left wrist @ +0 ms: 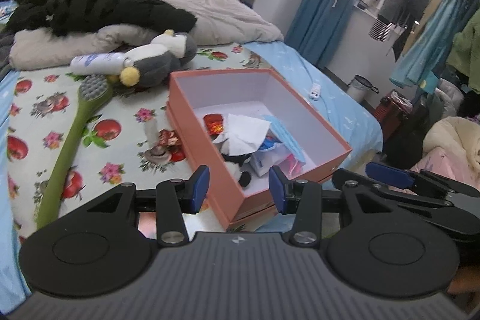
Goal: Organize soft objects
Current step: 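Withdraw both tools from the box toward the items on the bed, then grasp the translucent plastic cup with the left tool while the right approaches the red candy packet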
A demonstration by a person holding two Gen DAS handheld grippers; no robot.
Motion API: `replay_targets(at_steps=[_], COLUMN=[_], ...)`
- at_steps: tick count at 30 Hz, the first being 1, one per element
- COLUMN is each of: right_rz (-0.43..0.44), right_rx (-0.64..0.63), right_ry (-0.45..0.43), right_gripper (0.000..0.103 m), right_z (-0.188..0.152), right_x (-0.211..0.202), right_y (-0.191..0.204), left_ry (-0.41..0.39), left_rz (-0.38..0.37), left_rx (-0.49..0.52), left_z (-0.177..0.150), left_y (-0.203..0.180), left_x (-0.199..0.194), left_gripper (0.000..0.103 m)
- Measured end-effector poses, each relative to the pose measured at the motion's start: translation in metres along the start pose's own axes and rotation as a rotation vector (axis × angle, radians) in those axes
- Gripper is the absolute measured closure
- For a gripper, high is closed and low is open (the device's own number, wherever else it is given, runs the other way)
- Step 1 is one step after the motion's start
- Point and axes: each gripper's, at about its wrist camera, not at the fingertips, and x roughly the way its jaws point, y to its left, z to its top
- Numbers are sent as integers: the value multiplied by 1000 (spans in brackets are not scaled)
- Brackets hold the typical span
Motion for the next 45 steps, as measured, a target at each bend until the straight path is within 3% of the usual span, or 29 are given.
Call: replay_targets(at_steps=[21,27,35,45], right_rz=[41,52,36,121], right_rx=[-154,-200,-316,-631], right_ry=[60,80,124,229], right_gripper=[43,43,43,43], right_z=[-11,-11,10,27], right_x=[8,20,66,167], right_y=[75,84,78,100], left_ry=[-33,-32,13,96], left_rz=[36,42,36,17], left_rx=[-153,-192,-240,-365], left_z=[-30,-32,-14,15], left_y=[92,111,127,189], left_x=[-32,-23,40,147], left_gripper=[53,53,53,53])
